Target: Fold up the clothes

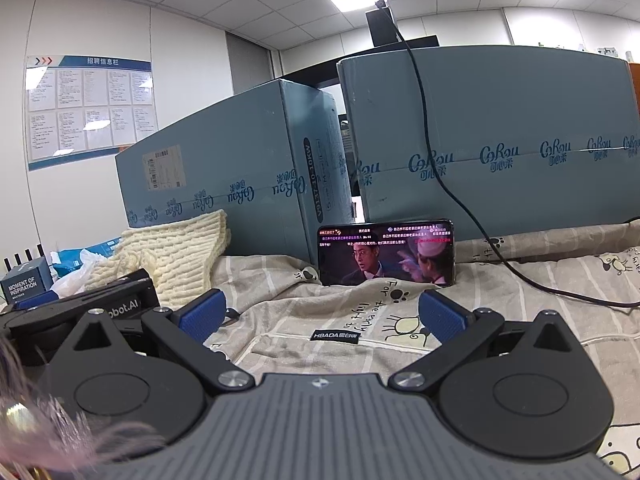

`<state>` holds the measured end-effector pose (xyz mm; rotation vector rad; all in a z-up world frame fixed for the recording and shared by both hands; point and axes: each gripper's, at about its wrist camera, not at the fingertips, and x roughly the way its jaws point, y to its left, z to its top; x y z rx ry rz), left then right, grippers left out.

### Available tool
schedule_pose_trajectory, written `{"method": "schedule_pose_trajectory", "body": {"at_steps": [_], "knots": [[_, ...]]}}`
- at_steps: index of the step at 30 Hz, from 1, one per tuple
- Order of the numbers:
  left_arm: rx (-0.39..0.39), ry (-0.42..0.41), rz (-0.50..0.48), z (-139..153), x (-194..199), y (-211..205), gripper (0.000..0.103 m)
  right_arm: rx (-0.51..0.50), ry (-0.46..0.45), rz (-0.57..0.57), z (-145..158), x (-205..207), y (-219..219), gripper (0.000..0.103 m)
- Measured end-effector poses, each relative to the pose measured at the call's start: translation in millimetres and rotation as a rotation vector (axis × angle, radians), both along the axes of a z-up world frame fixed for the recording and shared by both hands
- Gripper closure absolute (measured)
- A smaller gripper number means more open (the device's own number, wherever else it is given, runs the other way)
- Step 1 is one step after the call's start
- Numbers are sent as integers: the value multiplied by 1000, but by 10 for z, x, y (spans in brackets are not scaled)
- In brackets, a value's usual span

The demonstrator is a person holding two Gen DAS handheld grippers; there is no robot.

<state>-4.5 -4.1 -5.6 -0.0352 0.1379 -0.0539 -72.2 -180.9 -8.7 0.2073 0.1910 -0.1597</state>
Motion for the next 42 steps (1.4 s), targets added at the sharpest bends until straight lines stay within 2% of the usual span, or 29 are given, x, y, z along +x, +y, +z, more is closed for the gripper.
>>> {"method": "schedule_pose_trajectory", "body": {"at_steps": [42], "knots": [[9,11,0,-10,21,-18,0,-8,3,-5,-8,-11,6,0]]}}
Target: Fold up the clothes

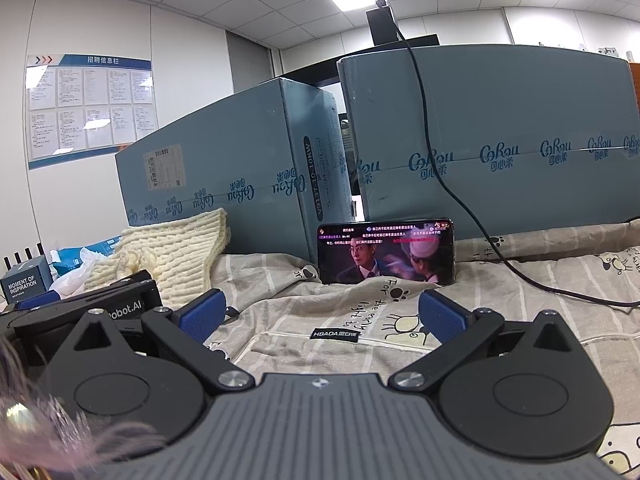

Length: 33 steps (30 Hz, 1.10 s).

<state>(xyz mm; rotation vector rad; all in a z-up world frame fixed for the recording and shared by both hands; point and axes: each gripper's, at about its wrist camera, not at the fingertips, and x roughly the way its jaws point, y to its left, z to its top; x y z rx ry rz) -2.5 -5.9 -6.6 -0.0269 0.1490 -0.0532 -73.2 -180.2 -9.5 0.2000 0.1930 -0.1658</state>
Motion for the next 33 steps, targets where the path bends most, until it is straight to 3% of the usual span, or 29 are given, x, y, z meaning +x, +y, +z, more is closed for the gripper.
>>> {"method": "schedule_pose_trajectory", "body": {"at_steps": [33], "knots": [[-48,-32,-56,33,-46,48,0,20,13,-33,-11,-9,-66,0]]}}
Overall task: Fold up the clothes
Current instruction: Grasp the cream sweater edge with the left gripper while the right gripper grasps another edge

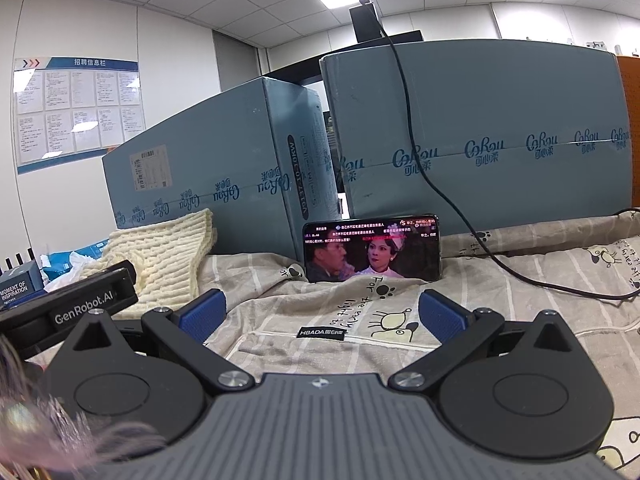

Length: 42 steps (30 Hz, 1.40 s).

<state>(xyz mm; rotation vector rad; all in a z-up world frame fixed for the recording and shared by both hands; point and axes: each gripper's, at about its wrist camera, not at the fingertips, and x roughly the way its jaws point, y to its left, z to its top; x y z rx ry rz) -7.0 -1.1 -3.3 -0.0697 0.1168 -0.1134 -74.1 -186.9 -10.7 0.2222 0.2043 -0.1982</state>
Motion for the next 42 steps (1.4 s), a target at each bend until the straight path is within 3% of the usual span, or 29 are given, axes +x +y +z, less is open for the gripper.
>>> {"method": "schedule_pose_trajectory", "body": {"at_steps": [15,30,32,35,42], "knots": [[5,-39,-7,-5,-24,-38,0,22,10,-10,-7,-21,-49,1],[-133,108,-135,162,123,424,0,53,40,3,25,-46,-12,1],[-203,131,-133,175,182,664,0,74,50,38,66,-24,26,1],[-384,196,-101,156,339,1083,0,92,59,86,158,56,100,1],[-621,306,-104,62,848,1814,0,120,48,219,391,596,393,1]]}}
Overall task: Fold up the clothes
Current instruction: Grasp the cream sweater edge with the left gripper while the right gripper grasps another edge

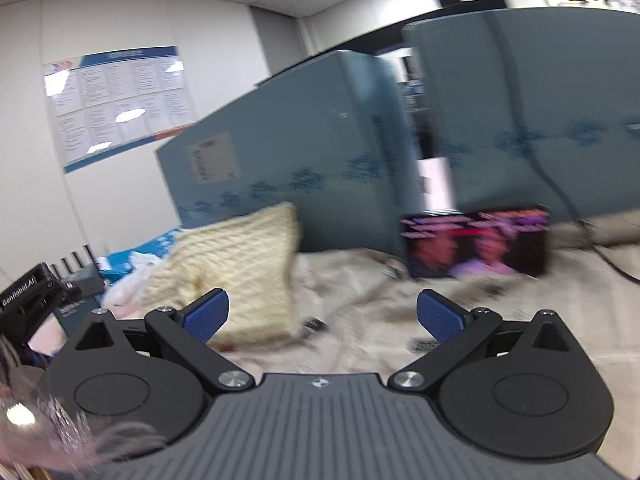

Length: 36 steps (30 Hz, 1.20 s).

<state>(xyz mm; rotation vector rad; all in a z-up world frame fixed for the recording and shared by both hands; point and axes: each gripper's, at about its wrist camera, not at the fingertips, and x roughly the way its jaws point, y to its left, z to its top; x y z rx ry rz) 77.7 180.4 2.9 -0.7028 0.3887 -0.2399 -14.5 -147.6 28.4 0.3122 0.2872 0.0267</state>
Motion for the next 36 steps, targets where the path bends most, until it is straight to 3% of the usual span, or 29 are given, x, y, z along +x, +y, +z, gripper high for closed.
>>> {"method": "schedule_pose_trajectory", "body": {"at_steps": [2,6,10,13,18,20,23,25,27,30,36], "knots": [[-87,65,-8,-56,161,171,2,33,3,44,28,218,65,1],[-288,218,-116,-233,475,364,2,93,20,109,40,664,173,1],[-341,275,-179,-302,650,350,2,158,47,123,-18,1072,181,1],[-301,289,-167,-324,817,304,2,228,71,112,-82,1359,116,1],[-92,150,-151,-330,907,-37,3,268,88,105,-195,1818,102,4],[-24,145,-141,-378,927,-99,16,247,87,106,-224,1985,164,6],[-41,150,-96,-465,979,-11,36,243,95,86,-298,2219,253,19],[-3,149,-77,-480,983,-31,43,229,113,68,-342,2330,324,45],[56,129,-63,-466,964,-90,47,177,82,43,-340,2319,427,51],[100,109,-56,-456,949,-123,55,88,20,42,-269,2174,575,70],[39,91,-73,-454,892,-2,72,42,-94,135,-16,1809,756,84]]}}
